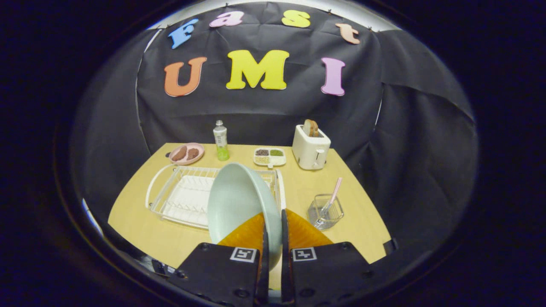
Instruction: Take the plate from the dish rack, then take the spoon from the basket and place it into the plate.
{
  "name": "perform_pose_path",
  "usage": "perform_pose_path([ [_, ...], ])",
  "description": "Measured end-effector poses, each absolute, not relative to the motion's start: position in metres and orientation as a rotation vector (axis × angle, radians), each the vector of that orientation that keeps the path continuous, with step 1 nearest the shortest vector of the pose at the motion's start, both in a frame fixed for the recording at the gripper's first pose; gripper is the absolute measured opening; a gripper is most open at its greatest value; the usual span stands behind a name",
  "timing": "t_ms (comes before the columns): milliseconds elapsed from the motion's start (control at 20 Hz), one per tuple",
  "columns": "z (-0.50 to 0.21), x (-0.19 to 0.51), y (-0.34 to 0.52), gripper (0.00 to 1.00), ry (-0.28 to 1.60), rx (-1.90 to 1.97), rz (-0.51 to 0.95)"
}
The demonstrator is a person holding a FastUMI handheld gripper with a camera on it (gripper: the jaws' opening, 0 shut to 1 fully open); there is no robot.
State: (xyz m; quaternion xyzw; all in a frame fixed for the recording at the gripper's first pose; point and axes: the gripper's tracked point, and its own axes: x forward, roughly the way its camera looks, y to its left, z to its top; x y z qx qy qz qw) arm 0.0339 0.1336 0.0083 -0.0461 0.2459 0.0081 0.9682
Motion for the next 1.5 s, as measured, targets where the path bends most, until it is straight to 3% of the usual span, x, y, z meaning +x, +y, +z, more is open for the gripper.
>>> perform_pose_path([
  [450,-0.13,0.027,0.12,0.17,0.605,0.111,0.122],
  [950,-0.201,0.047,0.091,0.17,0.665,0.283,0.244],
  [1250,-0.213,0.054,0.086,0.25,0.659,0.269,0.302],
  [1400,-0.182,0.067,0.064,0.33,0.529,0.206,0.276],
  [1500,-0.155,0.077,0.039,0.66,0.42,0.134,0.217],
])
